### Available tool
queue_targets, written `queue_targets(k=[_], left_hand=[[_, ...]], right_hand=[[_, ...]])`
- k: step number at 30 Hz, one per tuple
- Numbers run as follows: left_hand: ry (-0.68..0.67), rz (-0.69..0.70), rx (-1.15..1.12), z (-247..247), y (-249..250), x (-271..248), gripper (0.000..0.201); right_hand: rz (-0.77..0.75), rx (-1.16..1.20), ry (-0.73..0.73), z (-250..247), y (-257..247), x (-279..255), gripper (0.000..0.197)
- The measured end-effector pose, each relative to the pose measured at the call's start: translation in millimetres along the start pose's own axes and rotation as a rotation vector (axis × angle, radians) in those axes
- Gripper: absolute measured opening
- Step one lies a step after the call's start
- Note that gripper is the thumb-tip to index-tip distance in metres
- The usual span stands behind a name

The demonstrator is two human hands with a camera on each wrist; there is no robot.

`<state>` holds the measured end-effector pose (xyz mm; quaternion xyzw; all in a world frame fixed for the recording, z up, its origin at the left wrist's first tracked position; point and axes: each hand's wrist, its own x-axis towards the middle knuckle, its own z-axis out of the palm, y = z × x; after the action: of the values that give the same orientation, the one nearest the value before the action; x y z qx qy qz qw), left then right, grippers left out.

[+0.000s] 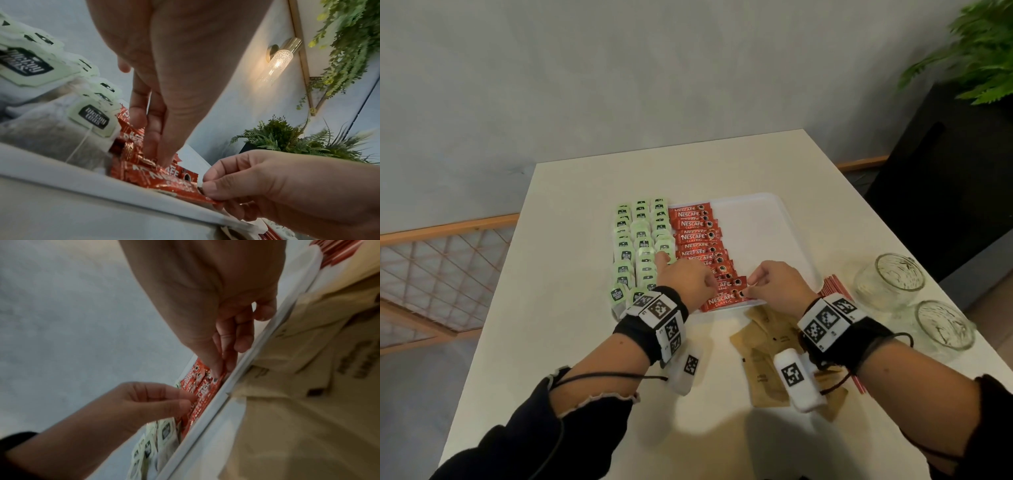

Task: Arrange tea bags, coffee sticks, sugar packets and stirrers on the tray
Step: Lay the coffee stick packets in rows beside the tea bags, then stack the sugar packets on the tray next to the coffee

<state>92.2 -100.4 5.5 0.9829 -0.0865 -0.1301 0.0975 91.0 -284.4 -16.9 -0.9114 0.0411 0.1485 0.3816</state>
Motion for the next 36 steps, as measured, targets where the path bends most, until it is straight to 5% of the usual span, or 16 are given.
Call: queue_targets(k=[4,9,15,22,25,28,36], left_hand=[[0.106,0.017,0.053,-2.1,-0.9,-4.4,0.027],[-0.074,0.067,0.295,2.8,3.5,-12.4,0.064],[-0.092,0.077,0.331,4.0,10.8,-18.7,0.065],[-0.028,0.297,0.06,9.0,41.2,-31.5,0.041],[-0.084,0.182,0.051,13.0,59.8,-36.3,0.033],[-0.117,0.072,0.117,10.5,72.3,-42.0,0.045],[-0.172,0.043,0.127,24.7,94.7,-51.4,0.079]], right_hand=[[-0.013,-0.011,0.012,6.8,0.1,-0.7,0.023],[0.012,-0.007,0.03,3.0,1.2,0.8,0.032],[-0.025,0.02,-0.027,-2.0,-0.8,2.0,0.019],[-0.074,-0.109,0.028,-42.3,24.2,-28.9,0.008],[-0.048,-0.239,0.012,-53.9,39.1,-44.5,0.012],[-0.031,-0.348,-0.048,-59.7,45.2,-57.6,0.018],[-0.029,-0.443,-0.201,-57.8,54.9,-84.0,0.036]])
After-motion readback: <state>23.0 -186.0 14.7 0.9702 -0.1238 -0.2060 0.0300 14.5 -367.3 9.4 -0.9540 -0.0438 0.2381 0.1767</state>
